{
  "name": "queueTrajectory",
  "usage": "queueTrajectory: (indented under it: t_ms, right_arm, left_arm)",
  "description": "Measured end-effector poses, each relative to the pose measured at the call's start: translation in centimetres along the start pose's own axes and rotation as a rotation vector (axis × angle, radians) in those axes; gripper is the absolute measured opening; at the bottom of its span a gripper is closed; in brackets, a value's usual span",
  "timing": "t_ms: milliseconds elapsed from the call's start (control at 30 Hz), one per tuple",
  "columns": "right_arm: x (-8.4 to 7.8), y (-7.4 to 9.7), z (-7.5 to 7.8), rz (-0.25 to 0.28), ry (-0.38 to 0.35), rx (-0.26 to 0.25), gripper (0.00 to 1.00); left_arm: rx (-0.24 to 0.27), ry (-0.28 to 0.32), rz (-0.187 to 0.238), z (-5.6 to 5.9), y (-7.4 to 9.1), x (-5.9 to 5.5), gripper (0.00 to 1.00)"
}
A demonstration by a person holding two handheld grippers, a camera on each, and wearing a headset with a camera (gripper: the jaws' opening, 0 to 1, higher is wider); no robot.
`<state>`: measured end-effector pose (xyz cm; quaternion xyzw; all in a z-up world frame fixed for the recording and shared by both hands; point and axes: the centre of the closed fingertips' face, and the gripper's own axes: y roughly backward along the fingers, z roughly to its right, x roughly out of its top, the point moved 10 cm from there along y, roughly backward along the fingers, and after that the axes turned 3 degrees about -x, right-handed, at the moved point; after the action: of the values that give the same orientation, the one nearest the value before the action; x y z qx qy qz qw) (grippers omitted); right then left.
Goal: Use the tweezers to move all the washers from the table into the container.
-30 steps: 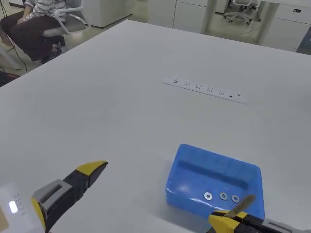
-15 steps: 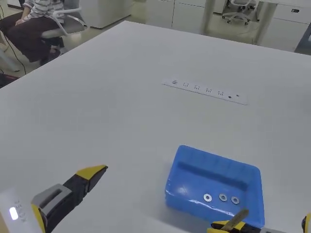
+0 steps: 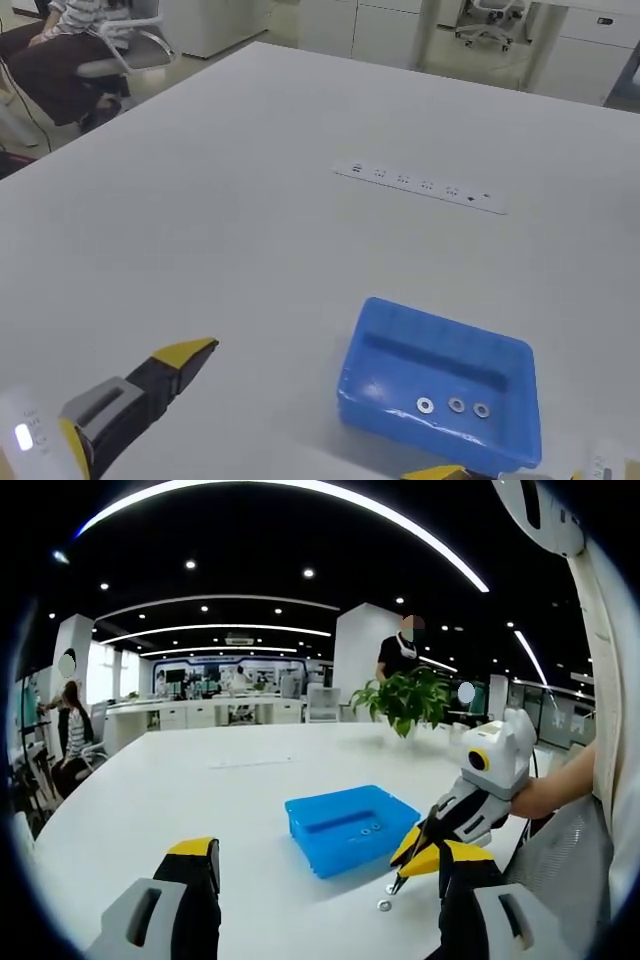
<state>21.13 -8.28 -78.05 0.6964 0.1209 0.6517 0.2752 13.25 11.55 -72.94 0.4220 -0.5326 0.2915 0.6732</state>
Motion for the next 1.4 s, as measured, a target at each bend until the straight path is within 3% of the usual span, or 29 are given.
queueTrajectory:
  t_ms: [233,767,1133,1400]
  right_arm:
    - [0.14,-0.11,0.19,-0.013,0.002,0.012,0.04]
    - [0.01,-0.18,0.11,0.012,-0.099,0.033,0.04]
    - [-0.02,-0.19,0.19,-0.002,-0.077,0.013,0.04]
    - [0.05,-0.33,-0.24,-0.007,-0.072,0.028,0.04]
  left_arm:
    - [0.002,0.003,0.009,-0.09,0.01,0.08,0.92]
    - [0.007,0.002,0.014,0.02,0.05,0.11,0.92]
    - [0.008,0.001,0.016,-0.01,0.07,0.11,0.92]
    - [0.01,0.0,0.019,-0.16,0.1,0.2,0.92]
